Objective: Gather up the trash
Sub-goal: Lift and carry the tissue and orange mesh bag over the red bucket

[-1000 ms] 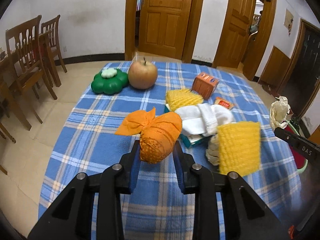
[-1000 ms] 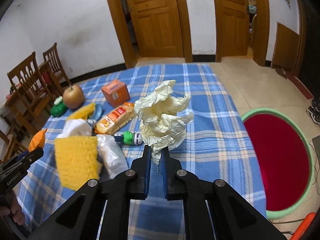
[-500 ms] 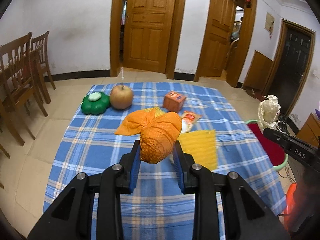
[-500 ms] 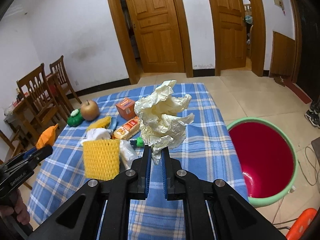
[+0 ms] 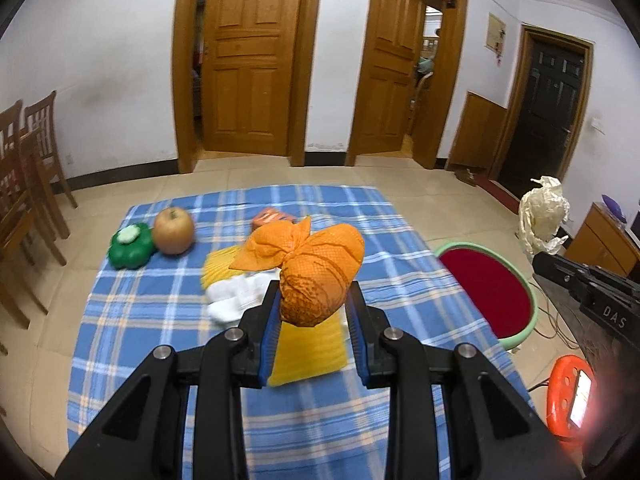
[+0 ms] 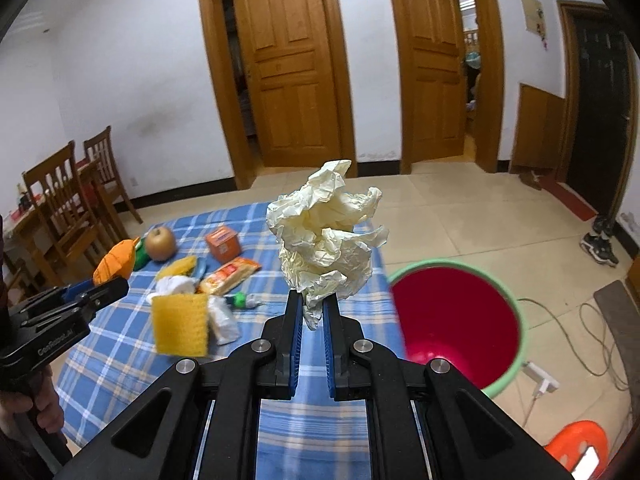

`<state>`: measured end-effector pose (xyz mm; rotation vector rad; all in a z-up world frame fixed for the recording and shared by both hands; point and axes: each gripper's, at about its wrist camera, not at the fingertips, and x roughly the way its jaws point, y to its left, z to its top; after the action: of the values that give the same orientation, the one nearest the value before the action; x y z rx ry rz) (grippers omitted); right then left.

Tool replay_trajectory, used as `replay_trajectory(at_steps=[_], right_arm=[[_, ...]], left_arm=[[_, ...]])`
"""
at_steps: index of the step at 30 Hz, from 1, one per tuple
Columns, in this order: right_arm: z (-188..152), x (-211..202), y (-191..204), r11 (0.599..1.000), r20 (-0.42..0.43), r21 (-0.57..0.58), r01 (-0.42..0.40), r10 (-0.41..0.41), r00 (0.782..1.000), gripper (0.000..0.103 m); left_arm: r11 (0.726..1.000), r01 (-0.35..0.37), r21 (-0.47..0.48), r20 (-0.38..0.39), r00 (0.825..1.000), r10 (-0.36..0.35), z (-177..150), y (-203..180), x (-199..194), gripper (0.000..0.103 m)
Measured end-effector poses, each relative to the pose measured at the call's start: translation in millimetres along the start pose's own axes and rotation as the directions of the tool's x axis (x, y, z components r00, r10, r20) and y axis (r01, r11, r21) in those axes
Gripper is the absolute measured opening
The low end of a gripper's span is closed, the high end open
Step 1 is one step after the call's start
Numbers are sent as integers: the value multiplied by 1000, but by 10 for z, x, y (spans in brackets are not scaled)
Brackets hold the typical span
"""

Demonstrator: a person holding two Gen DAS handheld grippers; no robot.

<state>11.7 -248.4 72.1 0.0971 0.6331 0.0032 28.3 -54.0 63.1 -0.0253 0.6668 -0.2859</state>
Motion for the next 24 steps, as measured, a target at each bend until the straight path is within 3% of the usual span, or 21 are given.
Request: replay_trajectory(at_steps=[11,24], right_arm=[[-38,-5,-555,993,-24,69,97,-96,995,10],[-414,494,-1348,966,-155,220,136,-103,983,10]], left_arm=[[991,112,75,-39,993,-110,268,-699,377,31],[967,198,161,-160,972,-173,180,-1536,1081,31]])
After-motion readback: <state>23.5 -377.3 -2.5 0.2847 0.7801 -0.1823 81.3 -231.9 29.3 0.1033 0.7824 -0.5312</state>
